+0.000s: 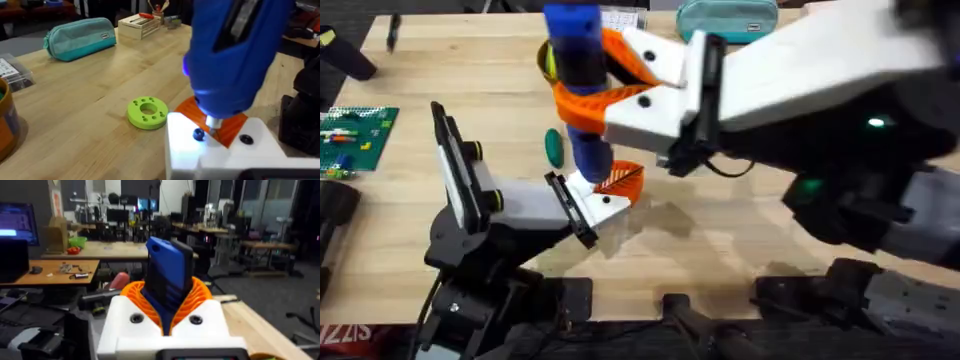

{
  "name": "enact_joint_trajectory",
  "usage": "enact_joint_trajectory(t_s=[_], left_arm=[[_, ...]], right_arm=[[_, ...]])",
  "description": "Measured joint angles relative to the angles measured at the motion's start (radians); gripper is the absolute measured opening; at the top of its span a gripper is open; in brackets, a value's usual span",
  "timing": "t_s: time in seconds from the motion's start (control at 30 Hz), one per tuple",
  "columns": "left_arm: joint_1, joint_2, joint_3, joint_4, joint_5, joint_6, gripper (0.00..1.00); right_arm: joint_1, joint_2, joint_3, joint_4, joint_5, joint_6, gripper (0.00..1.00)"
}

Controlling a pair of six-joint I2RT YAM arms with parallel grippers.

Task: Pick up the gripper from the table and insert it into the empty holder that is missing its gripper. Then pick up a screw, insert it into the mounting hole, and use the screwdriver to tighten it. Finally, clean up the table by picking up the vegetable and placing it into the bucket.

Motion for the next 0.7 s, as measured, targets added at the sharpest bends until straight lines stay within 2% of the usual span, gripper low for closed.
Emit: enact_joint_trajectory(t_s=[0.27,0.7], left_arm=[[0.0,0.0,0.0,0.0,0.001,0.0,0.007],[0.0,0.0,0.0,0.0,0.001,0.0,0.008]], right_arm=[[-0.025,-0.131,-0.002,0.022,-0.007,0.0,0.053],[-0.024,-0.052,-0.001,0.019,-0.007,0.0,0.053]])
